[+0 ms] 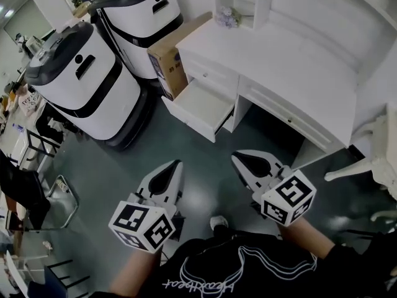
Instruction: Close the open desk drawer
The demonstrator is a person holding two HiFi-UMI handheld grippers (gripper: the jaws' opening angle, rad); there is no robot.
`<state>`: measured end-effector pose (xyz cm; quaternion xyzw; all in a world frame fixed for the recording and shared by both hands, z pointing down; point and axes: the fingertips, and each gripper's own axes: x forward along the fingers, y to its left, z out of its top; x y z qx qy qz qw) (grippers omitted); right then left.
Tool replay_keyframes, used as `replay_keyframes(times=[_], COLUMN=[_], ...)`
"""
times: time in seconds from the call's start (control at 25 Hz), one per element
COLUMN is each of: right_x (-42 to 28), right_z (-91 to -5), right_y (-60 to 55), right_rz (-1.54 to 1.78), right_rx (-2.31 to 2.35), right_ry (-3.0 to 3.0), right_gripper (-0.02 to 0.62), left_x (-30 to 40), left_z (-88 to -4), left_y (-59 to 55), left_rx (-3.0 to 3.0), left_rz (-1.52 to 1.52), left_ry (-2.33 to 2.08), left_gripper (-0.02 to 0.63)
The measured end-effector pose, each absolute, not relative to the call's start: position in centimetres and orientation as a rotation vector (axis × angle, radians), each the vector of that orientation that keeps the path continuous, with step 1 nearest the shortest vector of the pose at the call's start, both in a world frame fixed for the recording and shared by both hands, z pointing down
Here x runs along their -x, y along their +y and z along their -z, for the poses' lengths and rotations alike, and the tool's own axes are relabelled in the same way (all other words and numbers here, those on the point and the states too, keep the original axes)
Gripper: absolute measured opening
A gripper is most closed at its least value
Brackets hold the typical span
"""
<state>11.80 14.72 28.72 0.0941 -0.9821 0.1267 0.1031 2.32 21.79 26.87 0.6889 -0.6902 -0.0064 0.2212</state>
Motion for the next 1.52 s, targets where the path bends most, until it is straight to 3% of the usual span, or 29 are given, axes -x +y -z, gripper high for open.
replay_keyframes(times=[0.56, 1.0, 1.52], right_x=[-5.1, 1.2, 3.9], right_z=[-34.0, -40.8, -52.2], right_y=[6.0, -2.1, -5.0], right_rz=[-0.469, -0.787, -0.900], right_rx=[-0.493, -0.747, -0.873], right_ry=[-2.819, -2.666, -2.517], right_gripper=[0.006, 0.006, 0.006], left_x=[6.9, 14.8, 17.5], left_z=[-35.0, -42.5, -57.7], left_y=[13.0, 2.6, -2.3], left_rx=[-1.912, -2.034, -2.071], left_rz=[-0.055, -0.246, -0.428], left_ry=[-1.769, -1.517, -1.348], left_gripper=[0.005, 0.005, 0.005])
